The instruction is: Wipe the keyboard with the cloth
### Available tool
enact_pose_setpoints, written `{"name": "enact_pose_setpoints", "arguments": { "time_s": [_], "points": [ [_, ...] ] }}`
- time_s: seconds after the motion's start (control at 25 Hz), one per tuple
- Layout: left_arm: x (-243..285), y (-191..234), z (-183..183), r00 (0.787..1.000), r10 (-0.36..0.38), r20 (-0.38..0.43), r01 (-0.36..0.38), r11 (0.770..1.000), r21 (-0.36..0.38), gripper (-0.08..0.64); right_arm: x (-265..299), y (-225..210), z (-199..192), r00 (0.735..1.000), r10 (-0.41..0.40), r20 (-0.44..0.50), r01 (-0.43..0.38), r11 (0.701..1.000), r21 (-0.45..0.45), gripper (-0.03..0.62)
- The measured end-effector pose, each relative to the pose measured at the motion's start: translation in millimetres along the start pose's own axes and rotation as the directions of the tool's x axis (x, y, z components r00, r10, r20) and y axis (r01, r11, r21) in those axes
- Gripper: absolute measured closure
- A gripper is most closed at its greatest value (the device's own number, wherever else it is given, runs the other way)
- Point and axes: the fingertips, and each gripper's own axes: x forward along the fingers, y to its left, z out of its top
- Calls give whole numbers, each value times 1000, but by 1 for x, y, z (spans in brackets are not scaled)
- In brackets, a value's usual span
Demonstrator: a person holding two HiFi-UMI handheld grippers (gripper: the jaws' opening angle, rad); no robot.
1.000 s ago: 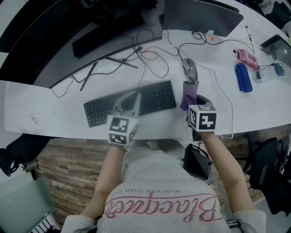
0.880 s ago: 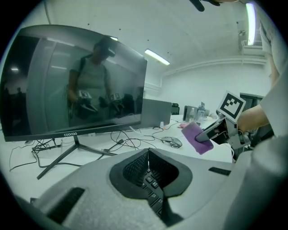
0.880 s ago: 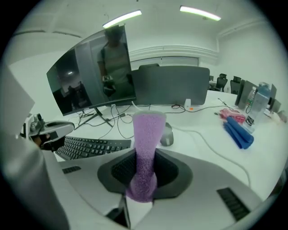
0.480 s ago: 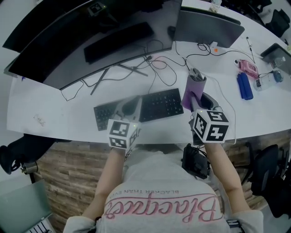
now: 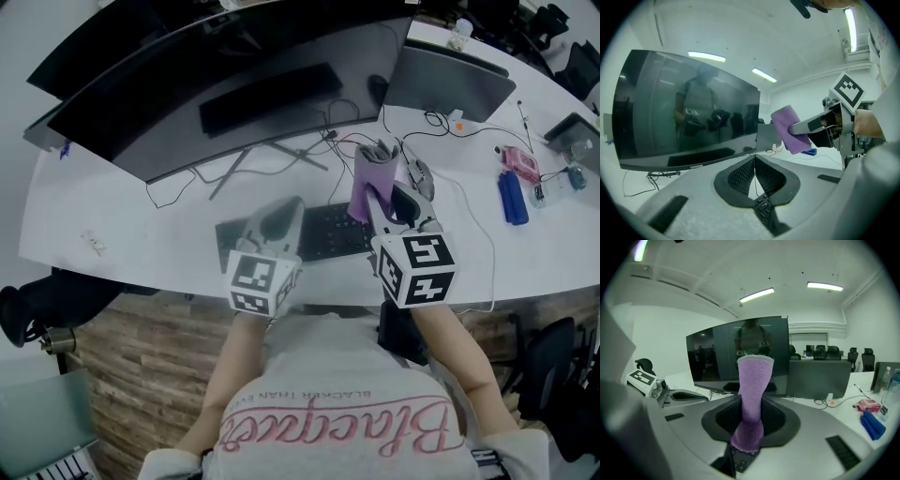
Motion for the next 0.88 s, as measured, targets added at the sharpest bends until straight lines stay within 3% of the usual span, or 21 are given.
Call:
{"name": "enact_pose_setpoints", "arguments": {
  "time_s": [0.24, 0.4, 0.64, 0.88],
  "points": [
    [-19, 13, 28, 996, 31, 85, -35, 998, 45, 555, 7, 51, 29, 988, 108, 107, -99, 991, -87, 506],
    [-30, 19, 39, 991, 54, 122, -61, 997, 52, 555, 8, 79, 40, 974, 152, 171, -124, 979, -161, 506],
    [-41, 23, 54, 974, 68, 214, -86, 994, 74, 555, 6, 100, 40, 950, 192, 246, -153, 974, -168, 506],
    [-45, 25, 61, 967, 67, 247, -90, 992, 84, 555, 4, 110, 36, 934, 209, 291, -156, 968, -195, 506]
  ]
}}
